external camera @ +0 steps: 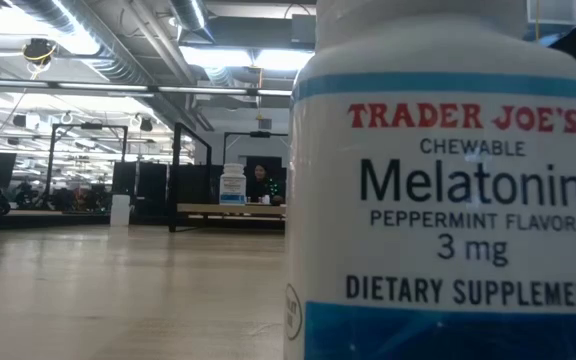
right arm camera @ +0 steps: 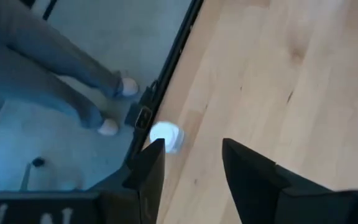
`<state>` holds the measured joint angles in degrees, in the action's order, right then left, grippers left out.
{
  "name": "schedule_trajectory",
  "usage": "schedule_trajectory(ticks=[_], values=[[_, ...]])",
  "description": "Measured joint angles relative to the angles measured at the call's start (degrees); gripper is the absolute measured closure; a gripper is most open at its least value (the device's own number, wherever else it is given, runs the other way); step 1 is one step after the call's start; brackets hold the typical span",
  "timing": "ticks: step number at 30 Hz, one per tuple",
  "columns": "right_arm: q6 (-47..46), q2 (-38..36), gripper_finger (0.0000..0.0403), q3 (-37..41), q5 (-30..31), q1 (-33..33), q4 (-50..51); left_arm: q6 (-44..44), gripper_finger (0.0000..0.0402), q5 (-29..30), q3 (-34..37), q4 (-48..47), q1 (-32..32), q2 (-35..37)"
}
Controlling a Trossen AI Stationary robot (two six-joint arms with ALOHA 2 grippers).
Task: Pick and place medicine bottles onto shelf by color
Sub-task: Put the white and blue pill bottle on the shelf
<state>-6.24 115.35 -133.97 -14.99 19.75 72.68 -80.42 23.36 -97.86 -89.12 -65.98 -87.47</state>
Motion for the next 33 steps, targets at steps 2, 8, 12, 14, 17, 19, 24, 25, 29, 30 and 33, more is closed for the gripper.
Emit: schedule_trajectory(ticks=[2,8,12,14,17,19,24,25,29,30,33], values=[[-2.1,0.0,0.024,0.0,0.3,0.0,-1.3,0.0,0.0126,0.1,0.0,0.0,0.0,0.0],[-8.6,0.0,0.0239,0.0,0.4,0.0,-5.3,0.0,0.0126,0.1,0.0,-0.4,0.0,0.0],[-8.5,0.0,0.022,0.0,1.3,0.0,-5.6,0.0,0.0126,0.1,0.0,-0.4,0.0,0.0],[-8.6,0.0,0.0204,0.0,3.6,0.0,-5.6,0.0,0.0126,0.1,0.0,-0.4,0.0,0.0],[-6.4,0.1,0.0181,0.2,7.5,0.3,-4.5,0.0,0.0126,0.1,0.0,-0.4,0.0,0.0],[-3.8,0.2,0.0172,0.3,6.9,0.3,-3.5,0.0,0.0126,0.1,0.0,-0.3,0.0,0.0],[-5.4,0.3,0.0169,0.3,6.0,1.6,-2.7,-0.4,0.0126,0.1,0.0,-0.2,0.0,0.0],[-4.9,0.8,0.0169,0.2,6.0,2.3,-2.6,-0.4,0.0126,0.1,0.0,-0.2,0.0,0.0],[-2.3,3.6,0.0169,0.3,5.9,4.9,-2.1,-0.4,0.0126,0.2,0.0,-0.2,0.0,0.0],[-1.7,4.4,0.0169,0.3,5.9,5.5,-1.8,-0.4,0.0126,0.5,0.0,-0.2,0.0,0.0],[-0.9,6.7,0.0169,0.3,5.9,6.8,-1.8,-0.4,0.0126,2.5,0.0,-0.2,0.0,0.0]])
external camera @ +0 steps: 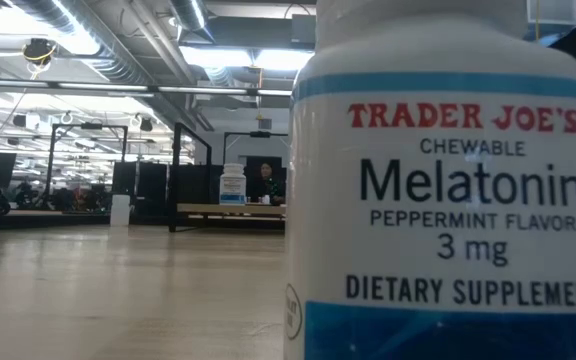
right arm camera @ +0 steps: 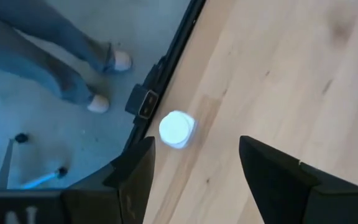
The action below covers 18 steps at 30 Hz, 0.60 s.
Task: Pick and place medicine bottles onto shelf by color
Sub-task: Put the white and blue pill bottle on the shelf
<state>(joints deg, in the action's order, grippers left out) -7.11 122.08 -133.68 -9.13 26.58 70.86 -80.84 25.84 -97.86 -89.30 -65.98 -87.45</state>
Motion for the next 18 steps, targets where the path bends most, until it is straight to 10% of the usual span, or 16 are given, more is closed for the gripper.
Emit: schedule_trajectory(ticks=[18], values=[[-5.5,11.1,0.0169,0.0,-2.0,3.3,0.1,0.0,0.0126,2.0,0.0,0.0,0.0,0.0]])
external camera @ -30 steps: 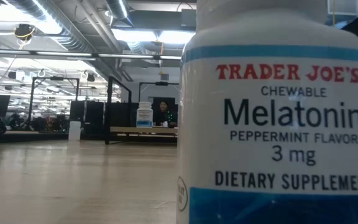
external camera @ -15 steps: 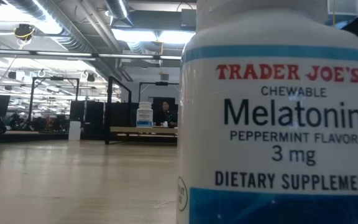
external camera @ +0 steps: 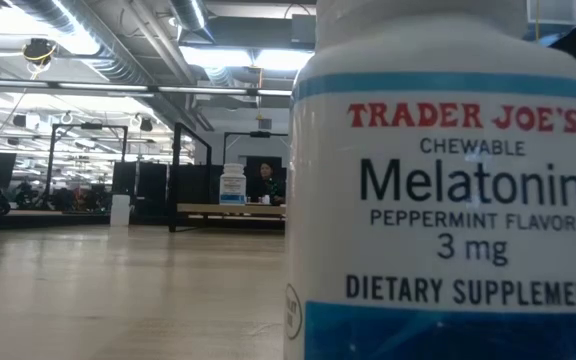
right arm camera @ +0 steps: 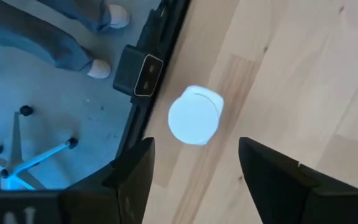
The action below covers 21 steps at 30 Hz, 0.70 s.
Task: Pick and place medicine bottles onto shelf by color
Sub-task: Put the white and blue pill bottle on the shelf
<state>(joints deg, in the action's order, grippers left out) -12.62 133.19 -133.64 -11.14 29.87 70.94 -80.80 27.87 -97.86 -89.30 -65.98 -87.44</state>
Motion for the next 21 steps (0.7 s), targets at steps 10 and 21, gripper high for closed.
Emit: schedule_trajectory(ticks=[10,21], values=[[-3.8,3.2,0.0169,0.0,-0.6,0.6,-0.5,0.4,0.0126,0.6,0.0,0.0,0.0,0.0],[-3.9,4.8,0.0169,0.0,0.1,0.7,-0.8,0.4,0.0126,0.6,0.0,0.0,0.0,0.0]])
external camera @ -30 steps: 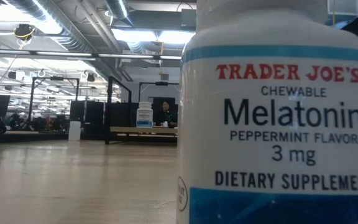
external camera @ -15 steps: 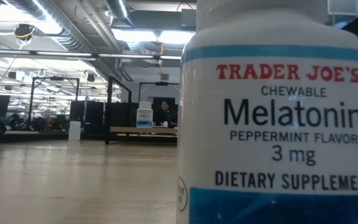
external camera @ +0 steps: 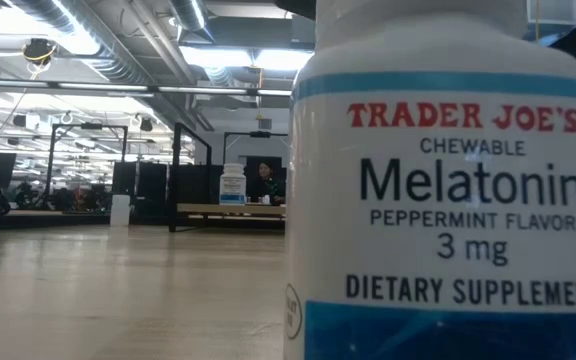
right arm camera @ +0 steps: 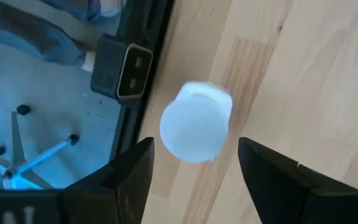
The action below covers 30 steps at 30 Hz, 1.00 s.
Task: Pick and place medicine bottles onto shelf by color
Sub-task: Put the white and blue pill bottle on the shelf
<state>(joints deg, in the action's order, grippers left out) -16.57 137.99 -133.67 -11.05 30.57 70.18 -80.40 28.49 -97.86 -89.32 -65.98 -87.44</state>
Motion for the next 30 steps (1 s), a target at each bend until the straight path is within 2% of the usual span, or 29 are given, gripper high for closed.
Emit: schedule_trajectory(ticks=[30], values=[[-6.6,0.7,0.0169,0.0,2.0,0.7,-3.2,1.5,0.0126,0.0,0.0,-0.1,0.0,0.0]])
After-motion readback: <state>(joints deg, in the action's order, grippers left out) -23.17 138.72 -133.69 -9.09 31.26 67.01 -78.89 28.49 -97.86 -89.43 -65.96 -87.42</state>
